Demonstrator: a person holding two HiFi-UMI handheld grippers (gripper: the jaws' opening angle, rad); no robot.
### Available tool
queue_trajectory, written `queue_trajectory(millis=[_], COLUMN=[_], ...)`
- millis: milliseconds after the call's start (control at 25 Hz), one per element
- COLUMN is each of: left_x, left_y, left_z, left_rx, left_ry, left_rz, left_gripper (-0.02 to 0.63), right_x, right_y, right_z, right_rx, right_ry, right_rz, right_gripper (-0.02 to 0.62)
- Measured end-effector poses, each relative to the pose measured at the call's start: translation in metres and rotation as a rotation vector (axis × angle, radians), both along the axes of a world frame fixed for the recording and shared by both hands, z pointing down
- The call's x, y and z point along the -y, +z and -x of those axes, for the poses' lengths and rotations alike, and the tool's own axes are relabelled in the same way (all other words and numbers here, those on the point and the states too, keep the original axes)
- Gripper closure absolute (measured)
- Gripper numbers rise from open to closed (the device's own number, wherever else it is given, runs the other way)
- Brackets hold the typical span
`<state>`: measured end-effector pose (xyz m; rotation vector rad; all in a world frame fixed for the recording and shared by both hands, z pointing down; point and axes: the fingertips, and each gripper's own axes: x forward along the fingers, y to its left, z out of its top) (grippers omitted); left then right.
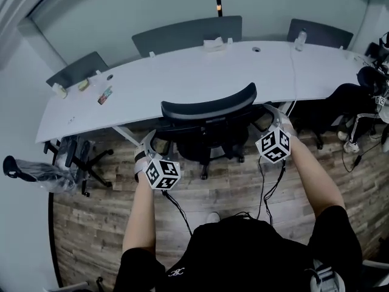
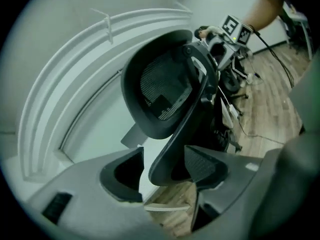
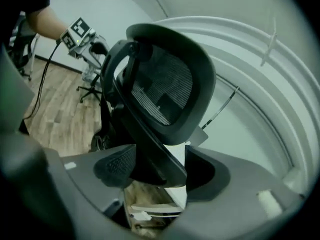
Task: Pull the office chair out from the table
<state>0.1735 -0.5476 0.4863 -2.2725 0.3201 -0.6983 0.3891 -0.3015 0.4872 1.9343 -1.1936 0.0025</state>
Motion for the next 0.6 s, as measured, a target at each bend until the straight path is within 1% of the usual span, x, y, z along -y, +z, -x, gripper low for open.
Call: queue_trajectory(millis=[80, 160, 200, 240, 280, 320, 360, 480, 600], left_x=[0.003, 0.008, 0.011, 0.013, 0.015, 0.017, 0.017, 0.016, 0.017], left_y=[0.015, 0.034, 0.04, 0.042, 0.042, 0.04, 0.037, 0.035, 0.036], left_z=[-0.007, -0.014, -0.017, -0.021, -0.024, -0.028, -0.031, -0.035, -0.032], left_rx=[0.074, 0.145, 0.165, 0.17, 0.164, 0.152, 0.143, 0.151, 0.161], left_ry=[0.032, 0.047, 0.048, 0.046, 0.041, 0.035, 0.03, 0.035, 0.033], left_rz=[-0.042, -0.051, -0.064, -0.082, -0.099, -0.108, -0.112, -0.137, -0.152], left_gripper=[0.329, 0.313, 0.304, 0.299, 0.313, 0.345, 0.367, 0.375, 0.382], right_x=[-0.002, -0.003, -0.003, -0.002, -0.001, -0.001, -0.002, -0.005, -0.005], right_y=[0.014, 0.029, 0.034, 0.037, 0.037, 0.035, 0.033, 0.03, 0.031], right_z=[-0.013, -0.027, -0.032, -0.038, -0.042, -0.047, -0.052, -0.056, -0.054], right_rx=[-0.027, -0.03, -0.031, -0.035, -0.047, -0.069, -0.096, -0.168, -0.19], right_ry=[0.008, 0.018, 0.023, 0.027, 0.031, 0.039, 0.048, 0.064, 0.071], right_rz=[0.085, 0.164, 0.191, 0.205, 0.208, 0.204, 0.203, 0.226, 0.228], right_gripper=[0.27, 0.247, 0.247, 0.247, 0.249, 0.278, 0.333, 0.354, 0.36])
